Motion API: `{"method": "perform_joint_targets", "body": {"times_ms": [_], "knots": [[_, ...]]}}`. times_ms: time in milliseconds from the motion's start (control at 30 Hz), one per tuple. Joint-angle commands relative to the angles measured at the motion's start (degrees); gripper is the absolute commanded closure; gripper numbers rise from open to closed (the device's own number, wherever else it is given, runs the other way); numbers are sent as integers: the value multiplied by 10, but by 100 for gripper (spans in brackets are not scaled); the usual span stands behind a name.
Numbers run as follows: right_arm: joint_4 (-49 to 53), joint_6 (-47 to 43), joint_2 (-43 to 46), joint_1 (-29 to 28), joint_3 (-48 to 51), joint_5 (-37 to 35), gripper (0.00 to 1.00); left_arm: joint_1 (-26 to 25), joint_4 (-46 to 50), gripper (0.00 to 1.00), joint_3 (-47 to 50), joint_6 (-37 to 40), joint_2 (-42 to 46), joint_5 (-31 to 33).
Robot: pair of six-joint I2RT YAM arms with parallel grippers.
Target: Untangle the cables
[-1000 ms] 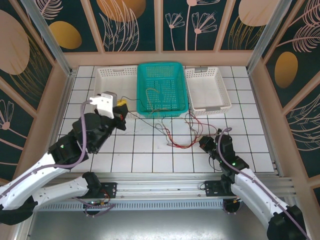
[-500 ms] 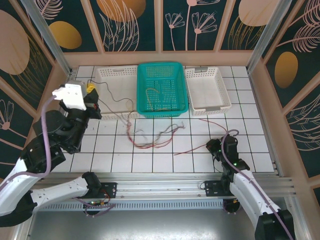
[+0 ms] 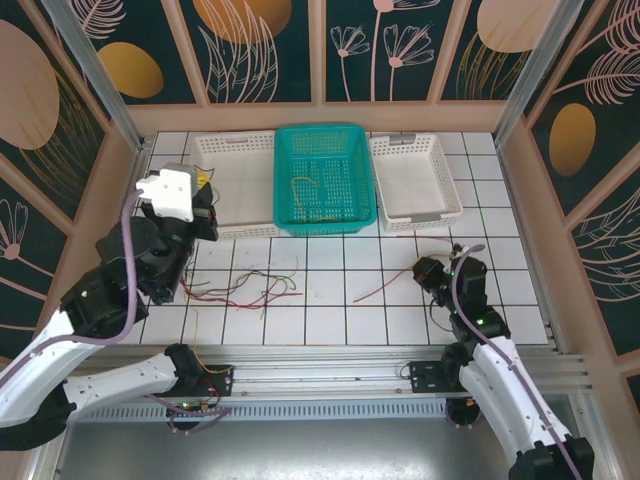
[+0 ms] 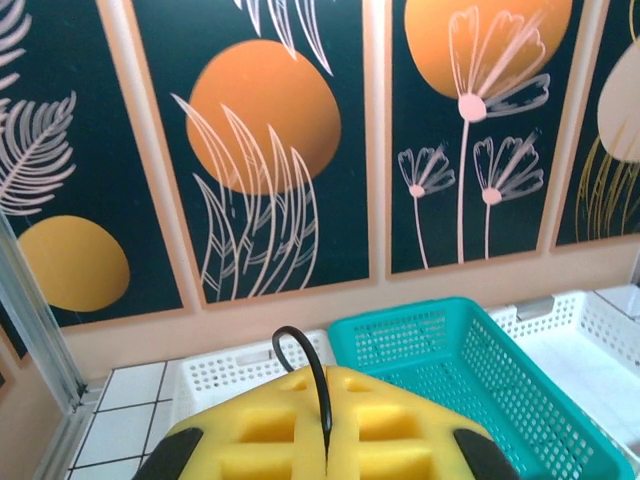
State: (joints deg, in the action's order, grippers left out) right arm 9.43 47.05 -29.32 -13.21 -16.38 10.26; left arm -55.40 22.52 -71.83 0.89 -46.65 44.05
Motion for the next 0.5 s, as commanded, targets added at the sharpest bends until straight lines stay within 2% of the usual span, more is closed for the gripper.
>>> {"method": "perform_joint_targets", "body": {"times_ms": [0, 200, 467], "knots": [[27, -53, 0, -25, -84, 6, 100, 2, -33, 100, 24, -9, 1, -21], [64, -96, -24, -79, -219, -61, 100, 2, -70, 100, 50, -11, -2, -47], [55, -153, -152, -94, -359, -76, 100, 3, -122, 100, 64, 0, -24, -85]]}}
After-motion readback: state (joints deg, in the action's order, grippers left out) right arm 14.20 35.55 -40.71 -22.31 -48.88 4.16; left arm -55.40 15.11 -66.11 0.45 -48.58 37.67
